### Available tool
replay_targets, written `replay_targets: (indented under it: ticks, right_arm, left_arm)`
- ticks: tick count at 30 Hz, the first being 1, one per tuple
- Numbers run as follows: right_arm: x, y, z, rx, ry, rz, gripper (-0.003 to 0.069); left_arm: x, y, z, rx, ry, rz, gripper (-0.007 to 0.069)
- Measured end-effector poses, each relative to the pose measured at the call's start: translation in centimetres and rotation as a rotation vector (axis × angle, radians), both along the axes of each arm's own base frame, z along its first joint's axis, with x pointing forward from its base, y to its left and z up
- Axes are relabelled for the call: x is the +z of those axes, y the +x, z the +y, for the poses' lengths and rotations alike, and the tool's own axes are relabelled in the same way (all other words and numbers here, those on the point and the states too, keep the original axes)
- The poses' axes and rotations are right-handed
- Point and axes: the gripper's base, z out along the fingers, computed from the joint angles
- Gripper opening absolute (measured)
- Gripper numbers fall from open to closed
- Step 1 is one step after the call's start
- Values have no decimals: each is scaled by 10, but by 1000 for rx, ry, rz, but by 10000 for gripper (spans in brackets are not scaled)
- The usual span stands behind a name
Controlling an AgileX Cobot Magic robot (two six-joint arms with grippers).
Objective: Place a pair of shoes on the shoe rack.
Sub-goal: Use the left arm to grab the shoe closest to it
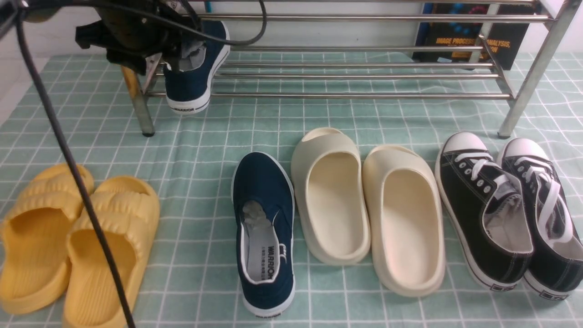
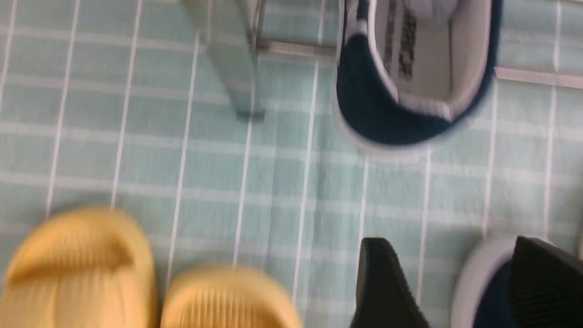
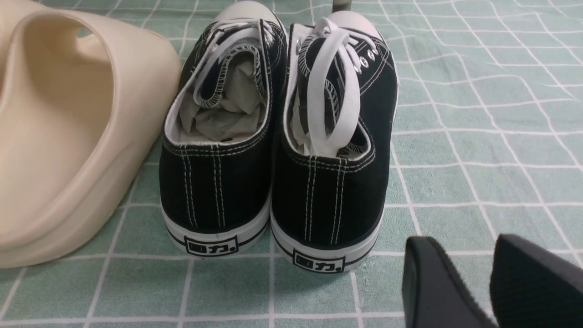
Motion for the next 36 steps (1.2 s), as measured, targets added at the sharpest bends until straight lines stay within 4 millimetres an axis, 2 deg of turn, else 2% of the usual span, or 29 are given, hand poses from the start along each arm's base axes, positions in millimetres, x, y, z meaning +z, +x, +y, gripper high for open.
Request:
replay_targets:
  ticks: [4,6,7,8,9,10,11,12,13,14,15,17,20,23,24,28,33,36]
  right_arm:
    - [0,0,0,0,0,0,239]
    - [0,0,0,0,0,0,239]
    - [0,0,0,0,0,0,239]
    - [0,0,0,0,0,0,239]
    - [0,0,0,0,0,0,239]
    - [0,0,0,0,0,0,239]
    - [0,0,0,0,0,0,239]
    - [0,0,0,0,0,0,239]
    - [0,0,0,0,0,0,239]
    - [0,0,0,0,0,0,239]
    - [0,0,0,0,0,0,239]
    - [0,0,0,0,0,0,239]
    - [0,0,0,0,0,0,239]
    - [0,0,0,0,0,0,239]
    - [0,0,0,0,0,0,239]
    - [0,0,0,0,0,0,239]
    - [0,0,0,0,0,0,239]
    - [0,0,0,0,0,0,239]
  left_arm:
    - [7,-31,1,-25,-37,69,345]
    - [2,-55,0,-35,-54,109,308]
    - [1,-58,-1,-36,-55,108,304]
    - [-5,-79,-4,-44,-60,119,272]
    - [-11,-83,-5,-45,-58,134,267]
    - [-19,-106,-14,-69,-66,136,233]
    - [-25,-121,-23,-93,-73,135,213]
    - [-24,-126,-24,-98,-76,127,205]
    - [-36,-146,-40,-145,-87,132,181]
    - [-47,-158,-54,-179,-94,143,162]
    - [-46,-159,-56,-185,-98,137,160]
    - [-68,-176,-80,-239,-86,168,139]
    - [-85,-180,-95,-267,-54,208,133]
    - [-97,-177,-101,-267,-41,238,135]
    - [-108,-173,-105,-246,-33,267,151]
    - [-127,-165,-107,-193,-23,321,226]
    - [-143,-159,-110,-139,-27,356,356]
    - [-149,-154,-113,-117,-41,339,389]
